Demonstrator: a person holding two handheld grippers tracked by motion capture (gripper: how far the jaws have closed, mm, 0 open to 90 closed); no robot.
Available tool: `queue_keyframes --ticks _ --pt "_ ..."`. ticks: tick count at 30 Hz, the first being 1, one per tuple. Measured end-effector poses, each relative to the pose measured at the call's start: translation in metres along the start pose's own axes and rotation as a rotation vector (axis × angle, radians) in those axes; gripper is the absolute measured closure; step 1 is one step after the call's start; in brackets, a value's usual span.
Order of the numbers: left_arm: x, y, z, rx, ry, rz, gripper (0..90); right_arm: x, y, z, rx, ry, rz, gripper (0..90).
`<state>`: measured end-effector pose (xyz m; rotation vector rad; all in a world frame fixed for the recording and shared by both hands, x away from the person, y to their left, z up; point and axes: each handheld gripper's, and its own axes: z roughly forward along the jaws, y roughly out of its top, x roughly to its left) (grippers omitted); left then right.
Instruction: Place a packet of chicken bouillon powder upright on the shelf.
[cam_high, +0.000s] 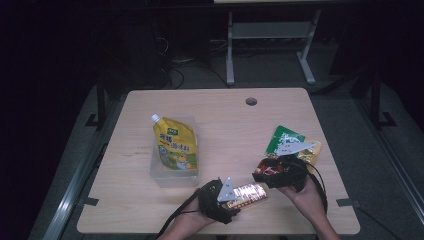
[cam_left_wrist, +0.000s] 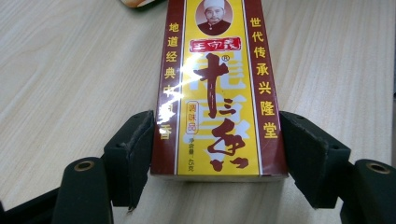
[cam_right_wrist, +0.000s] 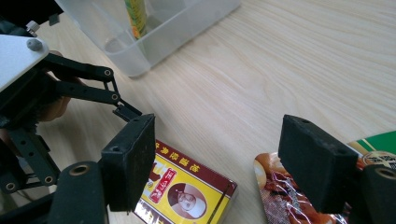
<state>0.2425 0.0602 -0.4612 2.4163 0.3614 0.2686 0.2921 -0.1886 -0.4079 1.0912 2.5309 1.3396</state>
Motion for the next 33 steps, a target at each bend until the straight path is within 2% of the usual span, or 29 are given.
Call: queue_keyframes --ticks 7,10,15,20,27,29,33 --pt "-0.001 -0.001 0.002 -0.001 0.004 -0.006 29.6 -0.001 -0.001 0.002 -0.005 0.002 0.011 26.5" --pt "-0.002 -0.001 0.002 -0.007 0.015 -0.035 30.3 -0.001 -0.002 0.004 0.001 -0.009 0.029 26.6" --pt "-0.006 0.0 -0.003 -0.047 0.095 -0.033 32.1 -0.001 -0.001 0.006 -0.004 -0.006 0.049 24.4" --pt "-0.005 0.002 -0.013 -0.1 0.162 -0.058 32.3 -0.003 0.0 0.005 -0.016 0.018 0.081 23.7" --pt "-0.001 0.006 -0.03 -0.18 0.264 -0.091 32.3 -0.006 0.0 0.001 -0.044 0.027 0.13 22.7" --pt "0.002 0.006 -0.035 -0.197 0.278 -0.107 32.3 -0.006 0.0 0.001 -0.046 0.027 0.14 22.5" --pt "0.006 0.005 -0.041 -0.217 0.31 -0.12 32.3 -0.008 0.001 0.004 -0.068 0.073 0.185 22.3"
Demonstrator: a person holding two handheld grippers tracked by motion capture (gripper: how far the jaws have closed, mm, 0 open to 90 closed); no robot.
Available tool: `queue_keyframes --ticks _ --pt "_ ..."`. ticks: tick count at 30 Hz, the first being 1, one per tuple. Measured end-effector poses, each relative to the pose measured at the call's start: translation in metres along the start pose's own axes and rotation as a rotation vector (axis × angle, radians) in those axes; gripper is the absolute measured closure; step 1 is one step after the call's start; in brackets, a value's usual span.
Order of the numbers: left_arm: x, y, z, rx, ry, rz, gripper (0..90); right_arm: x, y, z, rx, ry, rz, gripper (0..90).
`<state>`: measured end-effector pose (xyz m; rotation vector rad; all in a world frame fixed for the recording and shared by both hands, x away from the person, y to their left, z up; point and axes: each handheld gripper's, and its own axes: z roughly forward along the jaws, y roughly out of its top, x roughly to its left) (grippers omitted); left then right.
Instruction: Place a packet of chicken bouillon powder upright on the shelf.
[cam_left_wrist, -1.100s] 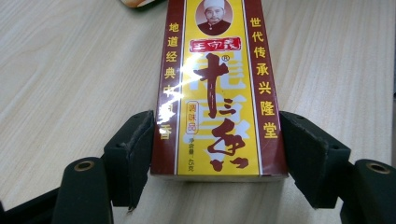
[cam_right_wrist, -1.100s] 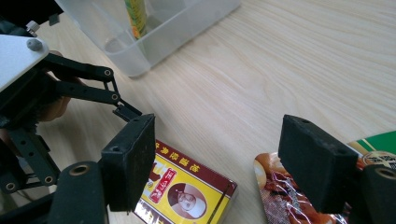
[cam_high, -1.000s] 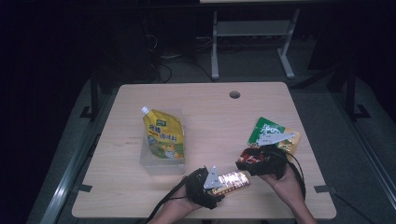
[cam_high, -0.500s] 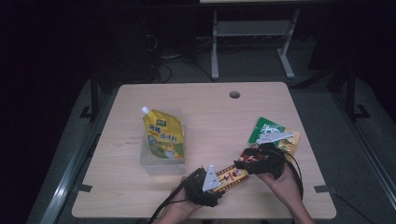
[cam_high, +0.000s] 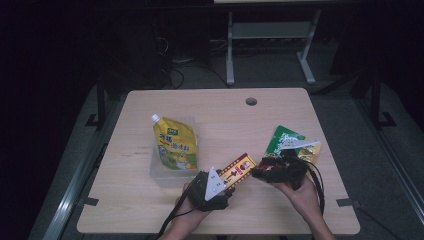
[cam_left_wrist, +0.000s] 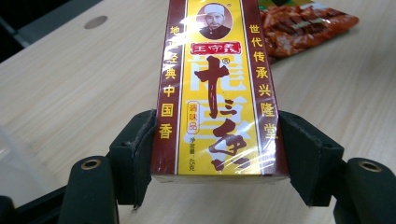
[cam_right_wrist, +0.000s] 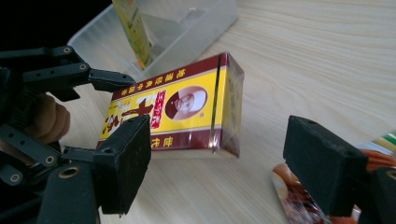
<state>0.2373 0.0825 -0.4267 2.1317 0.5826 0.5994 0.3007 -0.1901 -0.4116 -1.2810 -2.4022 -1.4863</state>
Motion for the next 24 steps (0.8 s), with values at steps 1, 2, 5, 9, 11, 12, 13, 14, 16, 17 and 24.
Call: queue_keyframes --ticks 1,2,5,9,11,12,13,14,16,17,24 --pt "0.0 0.0 -0.001 -0.001 0.008 -0.002 32.3 -0.001 0.001 0.002 -0.004 0.012 0.009 22.3" --pt "0.001 0.001 -0.001 -0.003 0.017 -0.002 32.3 -0.001 0.001 0.003 -0.006 0.021 0.019 22.3" --pt "0.002 0.002 -0.003 -0.011 0.044 -0.013 32.3 -0.003 0.002 0.008 -0.005 0.046 0.042 22.2" --pt "0.003 0.003 -0.005 -0.032 0.061 -0.03 32.3 -0.007 0.001 0.017 -0.003 0.083 0.085 22.1" --pt "0.002 0.003 -0.005 -0.039 0.063 -0.035 32.3 -0.007 0.001 0.019 -0.003 0.105 0.105 23.1" --pt "0.002 0.003 -0.005 -0.041 0.065 -0.037 32.3 -0.007 0.001 0.021 -0.003 0.116 0.109 23.7" --pt "0.002 0.003 -0.005 -0.043 0.063 -0.041 32.3 -0.007 0.001 0.023 -0.004 0.119 0.106 24.7" --pt "0.002 0.003 -0.005 -0.044 0.061 -0.045 32.3 -0.007 0.002 0.025 -0.003 0.132 0.108 26.3" --pt "0.001 0.002 -0.003 -0.041 0.051 -0.053 32.3 -0.006 0.002 0.027 -0.009 0.157 0.123 30.3" --pt "0.001 0.002 -0.003 -0.041 0.046 -0.06 32.3 -0.005 0.003 0.028 -0.013 0.168 0.128 33.2" --pt "0.003 -0.003 0.0 -0.014 0.019 -0.099 31.9 0.0 0.006 0.028 -0.037 0.163 0.148 47.0"
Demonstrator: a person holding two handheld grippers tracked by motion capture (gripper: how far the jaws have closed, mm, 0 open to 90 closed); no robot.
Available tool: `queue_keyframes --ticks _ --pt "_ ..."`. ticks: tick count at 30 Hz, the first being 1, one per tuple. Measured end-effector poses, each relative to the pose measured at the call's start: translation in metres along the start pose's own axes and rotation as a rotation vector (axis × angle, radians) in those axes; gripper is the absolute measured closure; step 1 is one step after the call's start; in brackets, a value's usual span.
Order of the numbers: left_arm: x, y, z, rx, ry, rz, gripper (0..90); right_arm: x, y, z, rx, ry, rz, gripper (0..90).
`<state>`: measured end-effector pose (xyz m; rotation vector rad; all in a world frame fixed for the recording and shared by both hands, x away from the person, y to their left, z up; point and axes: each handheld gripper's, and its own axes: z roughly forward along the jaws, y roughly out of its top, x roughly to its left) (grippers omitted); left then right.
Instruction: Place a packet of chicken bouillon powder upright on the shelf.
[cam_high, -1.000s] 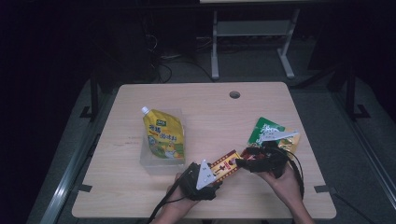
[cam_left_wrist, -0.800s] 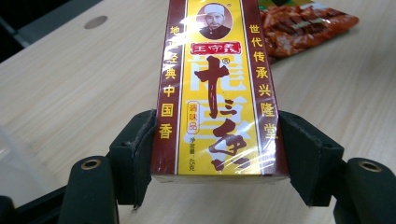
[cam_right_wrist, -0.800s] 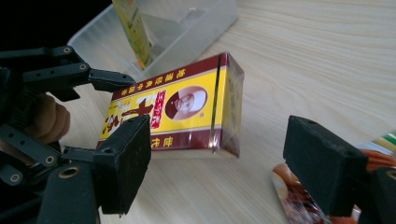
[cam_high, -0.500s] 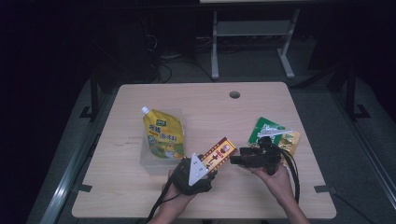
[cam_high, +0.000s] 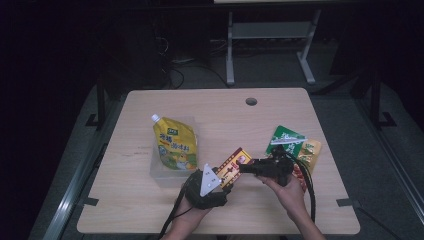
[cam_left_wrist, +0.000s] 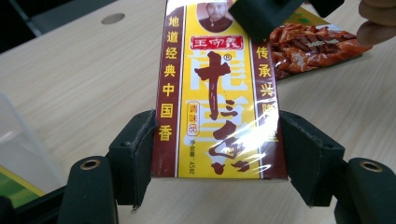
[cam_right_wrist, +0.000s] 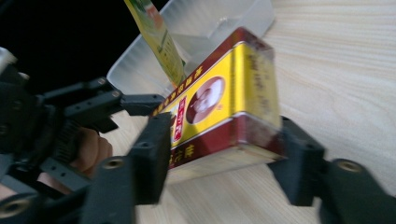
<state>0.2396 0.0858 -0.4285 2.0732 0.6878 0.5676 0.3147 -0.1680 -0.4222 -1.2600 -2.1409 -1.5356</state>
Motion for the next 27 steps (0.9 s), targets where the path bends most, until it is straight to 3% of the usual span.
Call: queue_keyframes --ticks 7,15,17,20,27 --pt "0.0 -0.003 0.006 0.047 0.002 0.008 31.5 0.012 0.006 -0.006 -0.001 0.013 -0.035 62.7" --pt "0.001 -0.005 0.007 0.042 -0.02 0.0 30.2 0.022 0.015 -0.005 0.027 0.011 -0.086 66.4" --pt "0.002 -0.004 0.005 0.043 -0.021 0.024 29.4 0.027 0.018 -0.006 0.036 -0.005 -0.11 66.7" --pt "0.001 -0.005 0.003 0.028 -0.017 0.015 29.1 0.04 0.022 -0.009 0.046 -0.082 -0.206 66.9" --pt "-0.005 -0.007 -0.003 0.029 -0.039 0.016 25.7 0.049 0.035 -0.012 0.079 -0.113 -0.3 66.9"
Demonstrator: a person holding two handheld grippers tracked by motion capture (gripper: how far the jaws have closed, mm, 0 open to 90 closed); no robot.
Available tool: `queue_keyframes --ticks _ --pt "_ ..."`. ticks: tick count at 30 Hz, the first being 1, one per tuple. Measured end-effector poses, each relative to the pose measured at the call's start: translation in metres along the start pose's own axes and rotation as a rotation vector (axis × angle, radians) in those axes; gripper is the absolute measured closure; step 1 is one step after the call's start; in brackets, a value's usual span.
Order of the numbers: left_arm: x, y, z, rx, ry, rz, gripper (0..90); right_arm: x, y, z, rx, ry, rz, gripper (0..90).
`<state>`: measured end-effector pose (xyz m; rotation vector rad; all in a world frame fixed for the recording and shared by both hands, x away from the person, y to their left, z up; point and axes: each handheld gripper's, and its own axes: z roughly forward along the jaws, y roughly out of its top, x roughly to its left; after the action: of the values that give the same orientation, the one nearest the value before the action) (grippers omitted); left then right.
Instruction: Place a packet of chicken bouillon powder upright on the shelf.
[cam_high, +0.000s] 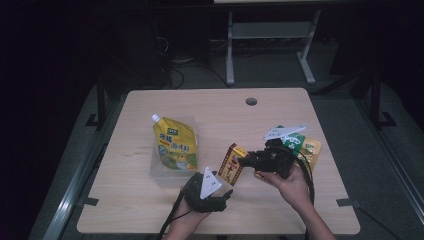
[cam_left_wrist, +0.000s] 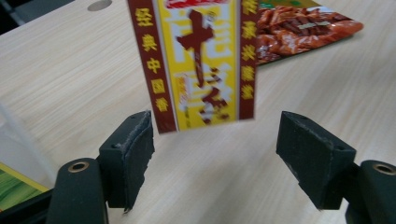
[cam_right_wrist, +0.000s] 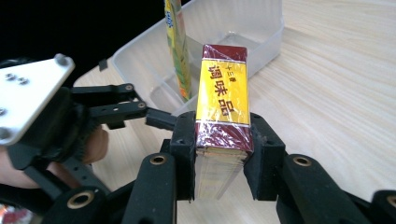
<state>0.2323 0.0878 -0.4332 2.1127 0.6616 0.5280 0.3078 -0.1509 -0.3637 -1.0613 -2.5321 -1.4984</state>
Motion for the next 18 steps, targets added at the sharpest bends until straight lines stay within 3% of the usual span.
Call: queue_keyframes --ticks 6,8,16,18 --pt "-0.006 -0.003 -0.002 -0.007 -0.035 0.004 19.6 0.0 0.011 0.001 0.026 -0.006 -0.083 66.8" --pt "-0.008 -0.004 -0.003 -0.002 -0.041 0.033 19.5 0.0 0.016 0.003 0.036 0.008 -0.117 66.8" --pt "-0.017 -0.006 -0.001 -0.002 -0.088 0.069 19.4 0.002 0.033 0.01 0.058 0.044 -0.205 66.8" --pt "-0.021 -0.007 0.0 0.007 -0.105 0.061 19.4 0.003 0.038 0.012 0.056 0.063 -0.22 66.9"
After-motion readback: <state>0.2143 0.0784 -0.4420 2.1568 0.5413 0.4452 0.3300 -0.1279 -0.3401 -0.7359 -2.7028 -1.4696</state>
